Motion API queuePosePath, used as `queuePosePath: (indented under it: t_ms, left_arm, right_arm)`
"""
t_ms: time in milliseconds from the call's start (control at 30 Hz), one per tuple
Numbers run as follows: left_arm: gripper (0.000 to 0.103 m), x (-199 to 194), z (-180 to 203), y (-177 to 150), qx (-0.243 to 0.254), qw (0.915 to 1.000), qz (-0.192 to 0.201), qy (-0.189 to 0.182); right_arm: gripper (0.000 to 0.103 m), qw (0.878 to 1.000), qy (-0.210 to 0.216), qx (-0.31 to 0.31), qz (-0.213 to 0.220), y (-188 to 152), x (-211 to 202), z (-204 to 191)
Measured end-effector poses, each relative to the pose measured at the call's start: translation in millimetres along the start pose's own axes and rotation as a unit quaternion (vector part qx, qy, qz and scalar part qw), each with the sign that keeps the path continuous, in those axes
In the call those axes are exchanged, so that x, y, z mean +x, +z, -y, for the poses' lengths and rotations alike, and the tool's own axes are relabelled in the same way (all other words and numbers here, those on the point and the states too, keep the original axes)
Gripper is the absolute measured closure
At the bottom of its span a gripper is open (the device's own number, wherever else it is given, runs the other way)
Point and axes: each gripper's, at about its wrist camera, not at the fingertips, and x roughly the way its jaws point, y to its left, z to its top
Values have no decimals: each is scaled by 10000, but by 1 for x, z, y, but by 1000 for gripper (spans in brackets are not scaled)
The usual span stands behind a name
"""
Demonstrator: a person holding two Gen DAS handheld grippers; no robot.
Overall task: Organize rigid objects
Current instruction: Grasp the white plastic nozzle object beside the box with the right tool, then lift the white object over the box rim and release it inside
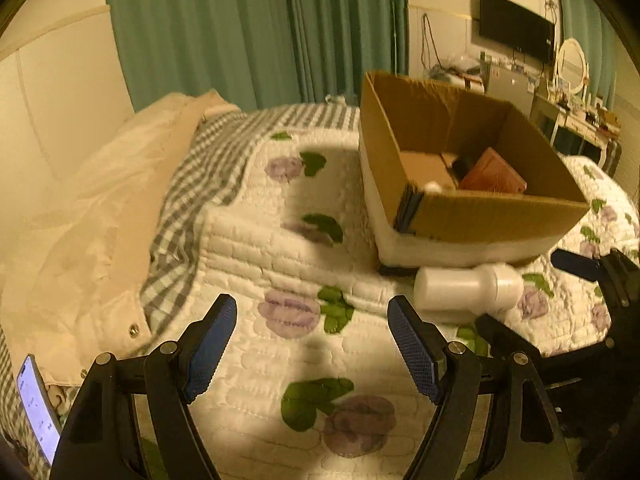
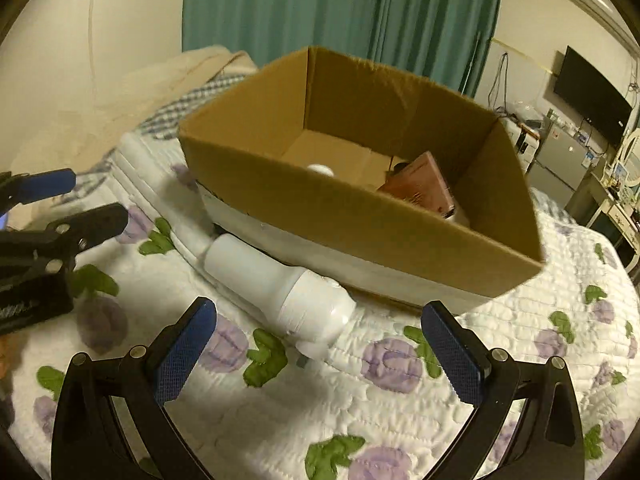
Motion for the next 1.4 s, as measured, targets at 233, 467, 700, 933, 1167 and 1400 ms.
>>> queuePosePath:
  t_ms: [233, 467, 700, 933, 1167, 1400]
  left_arm:
    - [23, 8, -2, -4, -49, 9999, -146, -42]
    - [23, 11, -4, -4, -112, 9997, -224, -32]
    - [23, 9, -3, -3, -83, 9997, -209, -89]
    - [23, -4, -1, -1, -95, 9998, -93, -134]
    - [23, -39, 11, 5, 104, 9995, 215, -202]
    - [23, -77, 26, 20, 197, 9978, 606, -167]
  right_arm:
    - [7, 9997, 69, -73, -236, -1, 22, -3]
    - [23, 9985, 35, -147, -522, 3, 45, -13]
    - [45, 9984, 33, -126, -546, -8, 35, -12]
    - [46, 9982, 124, 312, -502, -26, 5, 4]
    - [46, 9987, 59, 463, -186, -29, -47, 16]
    - [46, 9979, -37, 600, 225, -14, -94, 33]
